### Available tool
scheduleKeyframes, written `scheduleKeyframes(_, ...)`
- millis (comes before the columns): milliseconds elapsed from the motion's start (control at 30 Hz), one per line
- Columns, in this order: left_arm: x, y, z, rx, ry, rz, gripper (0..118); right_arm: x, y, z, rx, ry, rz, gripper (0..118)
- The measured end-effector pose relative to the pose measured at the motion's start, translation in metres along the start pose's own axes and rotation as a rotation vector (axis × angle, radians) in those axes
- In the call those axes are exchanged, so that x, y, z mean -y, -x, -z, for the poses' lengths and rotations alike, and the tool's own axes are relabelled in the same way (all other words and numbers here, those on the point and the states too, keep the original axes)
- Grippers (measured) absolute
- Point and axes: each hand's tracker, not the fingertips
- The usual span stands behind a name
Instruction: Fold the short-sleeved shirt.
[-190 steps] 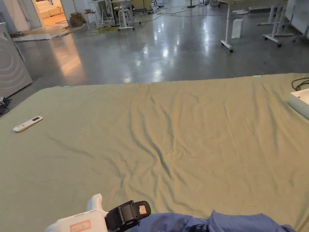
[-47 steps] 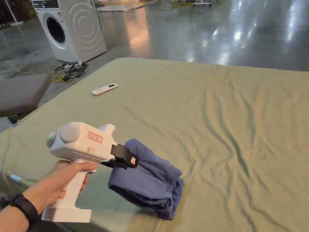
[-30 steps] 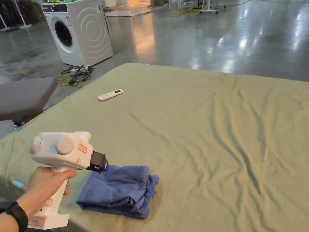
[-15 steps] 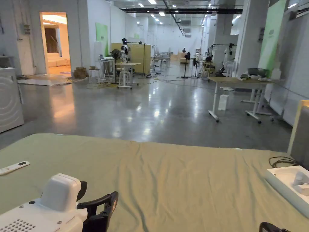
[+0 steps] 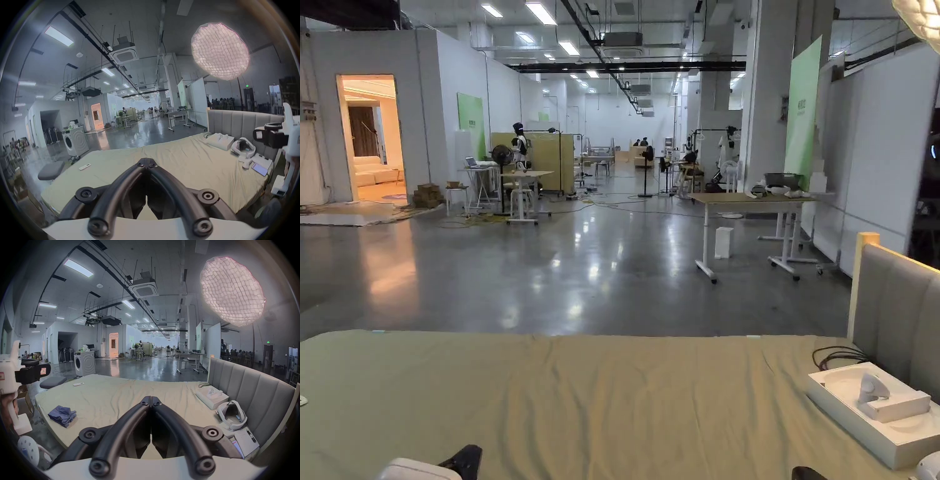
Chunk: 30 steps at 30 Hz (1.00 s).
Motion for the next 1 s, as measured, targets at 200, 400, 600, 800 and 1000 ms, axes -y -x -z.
scheduleKeyframes(200, -0.004, 0.009, -0.011, 0.019, -0.041, -0.089, 1, 0.012, -0.005, -0.003, -0.008, 0.013, -0.002, 0)
scheduleKeyframes(400, -0.01, 0.01, -0.016, 0.012, -0.073, -0.089, 1, 0.018, -0.008, -0.001, 0.009, 0.037, 0.051, 0)
scheduleKeyframes(600, -0.01, 0.008, -0.016, 0.025, -0.077, -0.102, 1, 0.015, -0.009, -0.004, 0.02, 0.029, 0.04, 0)
scheduleKeyframes(800, -0.01, 0.005, -0.017, 0.024, -0.104, -0.092, 32, 0.013, -0.008, -0.008, 0.027, 0.009, 0.034, 32)
scheduleKeyframes(1000, -0.008, 0.005, -0.015, 0.048, -0.11, -0.135, 87, 0.011, -0.005, -0.006, 0.038, 0.006, 0.007, 105)
